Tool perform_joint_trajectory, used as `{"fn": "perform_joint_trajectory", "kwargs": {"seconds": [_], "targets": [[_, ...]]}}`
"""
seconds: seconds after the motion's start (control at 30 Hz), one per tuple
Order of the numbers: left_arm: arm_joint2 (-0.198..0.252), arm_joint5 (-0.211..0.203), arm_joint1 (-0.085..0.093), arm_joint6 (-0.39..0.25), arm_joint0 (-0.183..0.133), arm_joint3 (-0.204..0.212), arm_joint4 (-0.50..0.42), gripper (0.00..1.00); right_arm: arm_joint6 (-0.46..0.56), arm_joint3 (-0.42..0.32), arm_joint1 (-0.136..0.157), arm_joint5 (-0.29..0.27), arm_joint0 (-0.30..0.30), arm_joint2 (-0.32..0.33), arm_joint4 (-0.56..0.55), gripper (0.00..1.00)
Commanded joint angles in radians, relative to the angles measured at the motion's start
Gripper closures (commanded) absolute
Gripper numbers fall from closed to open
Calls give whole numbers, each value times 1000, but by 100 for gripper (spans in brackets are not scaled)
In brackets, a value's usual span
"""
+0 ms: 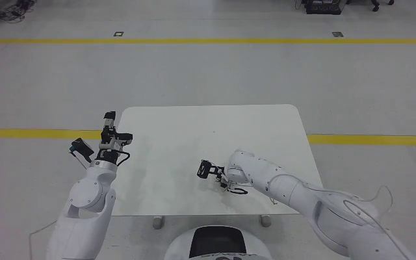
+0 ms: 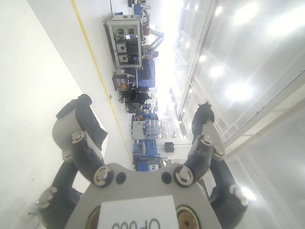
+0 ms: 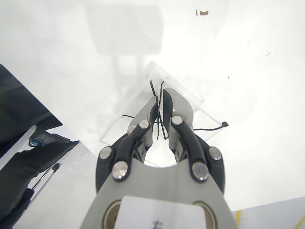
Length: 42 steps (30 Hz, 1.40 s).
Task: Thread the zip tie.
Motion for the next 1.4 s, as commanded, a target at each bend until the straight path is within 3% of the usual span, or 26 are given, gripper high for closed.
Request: {"fn": "perform_joint_trajectory", "kwargs": {"seconds": [0.0, 0.17, 0.27, 0.43, 0.67, 1.03, 1.37], "targets": [[0, 0, 0, 0, 0, 0, 0, 0, -1, 5, 0, 0, -1, 0, 1, 91], [0, 0, 0, 0, 0, 0, 0, 0, 7, 20, -6, 0, -3, 0, 16, 91], [0, 0, 0, 0, 0, 0, 0, 0, 7, 27, -10, 0, -2, 0, 22, 100], [0, 0, 0, 0, 0, 0, 0, 0, 14, 27, -12, 0, 1, 0, 24, 100], [0, 0, 0, 0, 0, 0, 0, 0, 8, -35, 20, 0, 7, 0, 12, 100], [0, 0, 0, 0, 0, 0, 0, 0, -92, -204, 142, 0, -16, 37, -26, 100], [0, 0, 0, 0, 0, 0, 0, 0, -299, -404, 309, 0, -130, 168, -88, 100]]}}
